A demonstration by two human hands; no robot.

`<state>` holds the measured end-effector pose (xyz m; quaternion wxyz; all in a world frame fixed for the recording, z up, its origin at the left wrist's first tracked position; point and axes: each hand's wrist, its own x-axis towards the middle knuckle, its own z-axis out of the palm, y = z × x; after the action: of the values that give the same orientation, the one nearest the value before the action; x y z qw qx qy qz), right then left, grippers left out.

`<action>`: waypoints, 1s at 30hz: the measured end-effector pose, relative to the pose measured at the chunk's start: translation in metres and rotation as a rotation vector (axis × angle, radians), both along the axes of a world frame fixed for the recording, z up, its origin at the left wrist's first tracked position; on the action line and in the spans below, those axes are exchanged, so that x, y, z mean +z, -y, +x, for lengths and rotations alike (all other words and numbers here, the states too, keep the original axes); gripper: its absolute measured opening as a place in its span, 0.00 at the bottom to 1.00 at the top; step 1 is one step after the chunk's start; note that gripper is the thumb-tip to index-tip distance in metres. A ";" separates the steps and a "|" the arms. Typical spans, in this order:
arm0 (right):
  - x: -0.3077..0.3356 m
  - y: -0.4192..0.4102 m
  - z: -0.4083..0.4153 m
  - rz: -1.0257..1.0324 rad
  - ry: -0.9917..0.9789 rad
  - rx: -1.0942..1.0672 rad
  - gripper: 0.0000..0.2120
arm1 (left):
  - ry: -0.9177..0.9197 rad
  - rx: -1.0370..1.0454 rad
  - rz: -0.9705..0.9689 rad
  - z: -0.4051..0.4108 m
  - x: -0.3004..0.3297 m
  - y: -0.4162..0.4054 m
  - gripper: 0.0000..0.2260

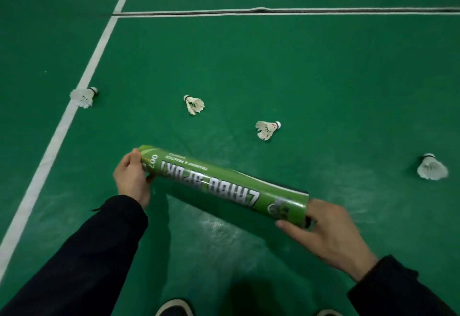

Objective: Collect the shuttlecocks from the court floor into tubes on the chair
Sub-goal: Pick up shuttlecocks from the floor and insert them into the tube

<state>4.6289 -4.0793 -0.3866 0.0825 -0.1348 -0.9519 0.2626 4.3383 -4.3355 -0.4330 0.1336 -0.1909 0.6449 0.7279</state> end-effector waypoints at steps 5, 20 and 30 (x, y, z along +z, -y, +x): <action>-0.015 0.014 -0.001 0.236 -0.118 0.206 0.14 | 0.077 0.083 -0.012 0.000 -0.006 0.003 0.06; 0.023 0.018 -0.029 -1.030 0.075 0.064 0.15 | -0.002 0.099 0.012 0.012 0.001 -0.006 0.22; 0.038 0.072 -0.096 -0.686 0.119 0.076 0.17 | 0.413 -0.481 0.555 0.089 0.045 -0.052 0.29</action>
<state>4.5334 -4.1514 -0.3490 -0.0330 -0.1343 -0.8158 0.5616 4.4275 -4.2832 -0.3881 0.4723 -0.1336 0.4104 0.7685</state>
